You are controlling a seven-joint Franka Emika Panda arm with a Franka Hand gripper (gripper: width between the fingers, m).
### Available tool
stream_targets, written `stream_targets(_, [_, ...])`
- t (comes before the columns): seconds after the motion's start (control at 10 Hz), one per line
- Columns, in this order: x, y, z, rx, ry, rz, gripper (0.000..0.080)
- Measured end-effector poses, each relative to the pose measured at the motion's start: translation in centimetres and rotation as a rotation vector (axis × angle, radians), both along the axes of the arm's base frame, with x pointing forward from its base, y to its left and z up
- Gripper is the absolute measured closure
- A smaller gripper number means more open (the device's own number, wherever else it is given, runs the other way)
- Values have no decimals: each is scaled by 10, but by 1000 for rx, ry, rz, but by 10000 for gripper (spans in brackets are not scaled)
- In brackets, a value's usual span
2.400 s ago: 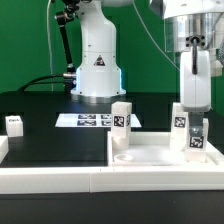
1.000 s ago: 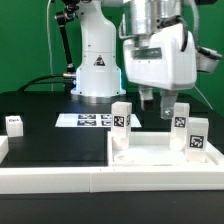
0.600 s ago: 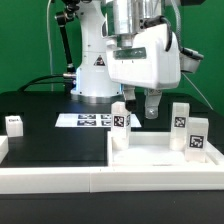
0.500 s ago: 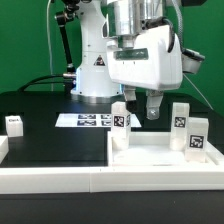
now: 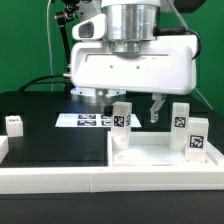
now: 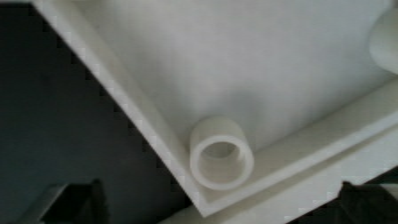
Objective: Assemble square table
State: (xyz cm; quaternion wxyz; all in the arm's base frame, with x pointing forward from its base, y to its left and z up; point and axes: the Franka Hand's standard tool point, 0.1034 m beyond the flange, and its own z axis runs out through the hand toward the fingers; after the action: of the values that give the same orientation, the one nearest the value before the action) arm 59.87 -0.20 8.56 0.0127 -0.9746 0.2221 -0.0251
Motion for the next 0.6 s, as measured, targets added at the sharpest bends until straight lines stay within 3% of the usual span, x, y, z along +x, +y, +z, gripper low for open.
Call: stream_targets(0.6, [4, -8, 0, -23, 8, 353, 151])
